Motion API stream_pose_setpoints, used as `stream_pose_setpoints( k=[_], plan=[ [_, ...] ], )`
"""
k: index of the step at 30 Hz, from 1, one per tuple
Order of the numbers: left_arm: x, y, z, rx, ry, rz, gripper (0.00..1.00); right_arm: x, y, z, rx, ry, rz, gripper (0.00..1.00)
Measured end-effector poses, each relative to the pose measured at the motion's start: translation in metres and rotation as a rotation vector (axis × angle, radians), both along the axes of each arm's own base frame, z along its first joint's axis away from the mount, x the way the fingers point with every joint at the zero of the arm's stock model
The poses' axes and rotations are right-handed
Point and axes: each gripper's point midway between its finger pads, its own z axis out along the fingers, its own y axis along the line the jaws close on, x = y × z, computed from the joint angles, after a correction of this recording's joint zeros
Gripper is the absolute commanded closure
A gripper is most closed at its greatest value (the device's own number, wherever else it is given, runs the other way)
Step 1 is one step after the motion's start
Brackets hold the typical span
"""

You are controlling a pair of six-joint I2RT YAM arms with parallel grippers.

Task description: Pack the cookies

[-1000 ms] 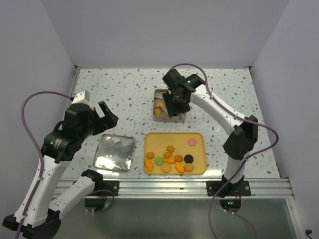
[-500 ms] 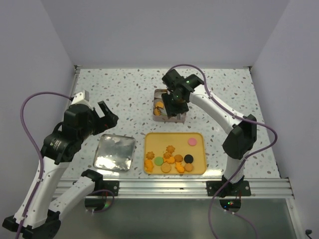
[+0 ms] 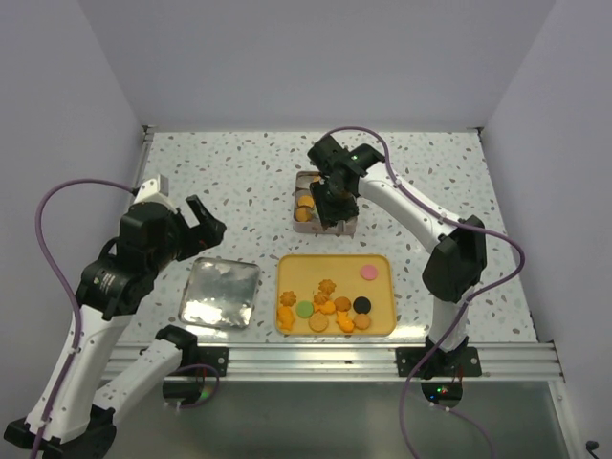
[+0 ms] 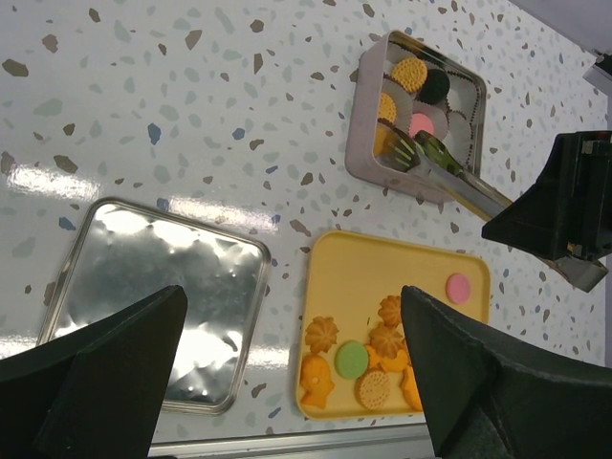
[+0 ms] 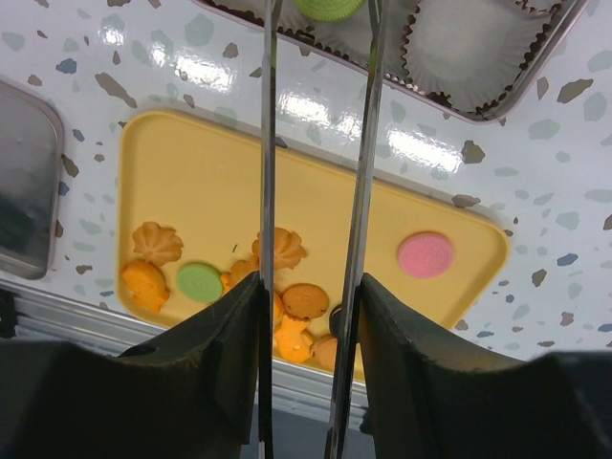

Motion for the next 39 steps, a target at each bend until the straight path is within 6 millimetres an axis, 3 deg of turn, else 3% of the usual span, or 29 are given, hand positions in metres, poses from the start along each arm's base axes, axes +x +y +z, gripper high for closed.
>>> stream_pose_setpoints(
  k=[26, 39],
  plan=[
    [0.004, -0.002, -0.01, 0.003, 0.021, -0.003, 0.0, 0.007, -0.021, 0.008, -0.035, -0.028, -0.021, 0.57],
    [0.002, -0.003, -0.009, -0.003, 0.015, -0.006, 0.0, 0.007, -0.022, 0.013, -0.028, -0.037, -0.02, 0.48]
  ],
)
